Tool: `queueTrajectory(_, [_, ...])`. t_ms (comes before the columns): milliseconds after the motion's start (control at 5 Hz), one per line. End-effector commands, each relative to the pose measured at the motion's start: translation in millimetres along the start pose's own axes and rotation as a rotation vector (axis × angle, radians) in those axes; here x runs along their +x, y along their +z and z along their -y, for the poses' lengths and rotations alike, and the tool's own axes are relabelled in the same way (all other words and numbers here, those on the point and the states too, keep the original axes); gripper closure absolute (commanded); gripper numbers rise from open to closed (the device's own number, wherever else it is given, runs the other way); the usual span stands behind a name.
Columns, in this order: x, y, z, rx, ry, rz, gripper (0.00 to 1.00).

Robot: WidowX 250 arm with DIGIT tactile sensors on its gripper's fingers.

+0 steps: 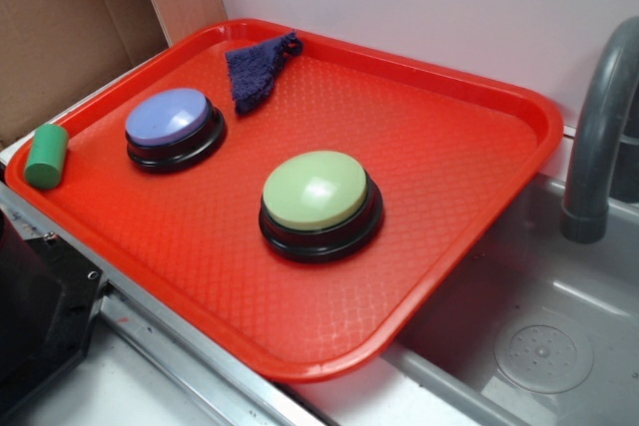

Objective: Push the purple button.

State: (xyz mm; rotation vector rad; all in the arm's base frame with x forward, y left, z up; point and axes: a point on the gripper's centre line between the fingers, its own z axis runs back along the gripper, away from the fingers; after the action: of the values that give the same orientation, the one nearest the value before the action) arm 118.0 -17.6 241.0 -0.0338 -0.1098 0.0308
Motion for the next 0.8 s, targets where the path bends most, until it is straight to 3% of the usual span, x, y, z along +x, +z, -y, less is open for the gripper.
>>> queueTrajectory(0, [0,0,0,0.0,0.0,0.0,0.0])
queueTrajectory(200, [37,-38,-39,-0.01,0.158,-0.085,0.0])
queueTrajectory(400, [72,-60,-62,0.015,0.255,-0.046,0.0])
queueTrajectory(600, [101,-91,-82,0.117,0.289,0.01,0.0])
